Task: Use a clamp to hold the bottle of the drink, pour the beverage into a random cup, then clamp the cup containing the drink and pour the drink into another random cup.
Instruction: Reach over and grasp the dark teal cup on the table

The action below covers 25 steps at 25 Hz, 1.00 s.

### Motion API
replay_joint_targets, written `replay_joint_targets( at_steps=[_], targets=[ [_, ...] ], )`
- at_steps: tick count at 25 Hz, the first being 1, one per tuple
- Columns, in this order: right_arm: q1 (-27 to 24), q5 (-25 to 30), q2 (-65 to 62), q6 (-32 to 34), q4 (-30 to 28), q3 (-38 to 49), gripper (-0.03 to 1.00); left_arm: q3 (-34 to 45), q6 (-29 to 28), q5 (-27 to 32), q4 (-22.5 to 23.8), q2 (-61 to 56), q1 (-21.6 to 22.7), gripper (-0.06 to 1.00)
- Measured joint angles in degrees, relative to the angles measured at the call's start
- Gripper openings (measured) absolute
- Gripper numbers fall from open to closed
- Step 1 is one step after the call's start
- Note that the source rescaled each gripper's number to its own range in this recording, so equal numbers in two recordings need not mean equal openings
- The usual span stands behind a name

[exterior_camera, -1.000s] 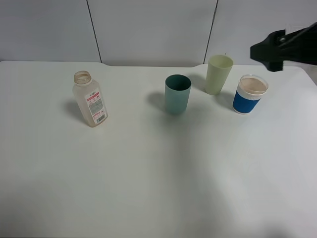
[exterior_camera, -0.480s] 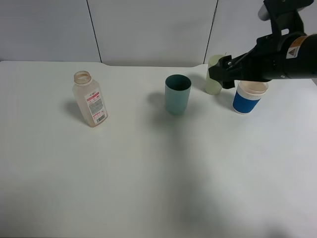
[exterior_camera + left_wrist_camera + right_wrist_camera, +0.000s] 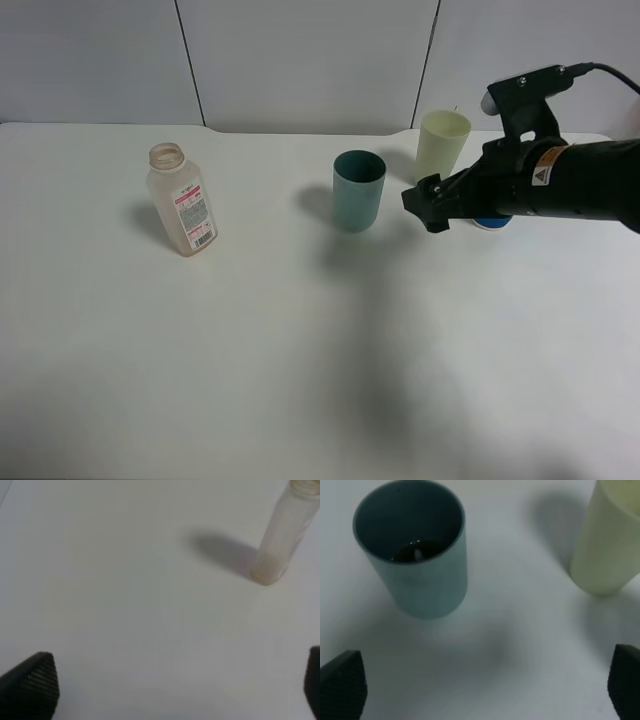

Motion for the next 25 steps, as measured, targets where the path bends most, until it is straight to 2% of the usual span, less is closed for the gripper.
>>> replay_joint_targets(
  at_steps=[10,20,25],
  targets=[
    [0.0,-10.8,10.6,0.0,-1.4,1.8,0.88,0.0,0.0,0.0,0.0,0.0,0.0,1.0],
    [0.0,-27.9,23.0,-0.4,-1.4,1.6,0.88,0.0,0.0,0.0,0.0,0.0,0.0,1.0],
    [0.0,-37.1,28.1,-3.1,-1.4,1.6,0.88,0.0,0.0,0.0,0.0,0.0,0.0,1.0]
  ],
)
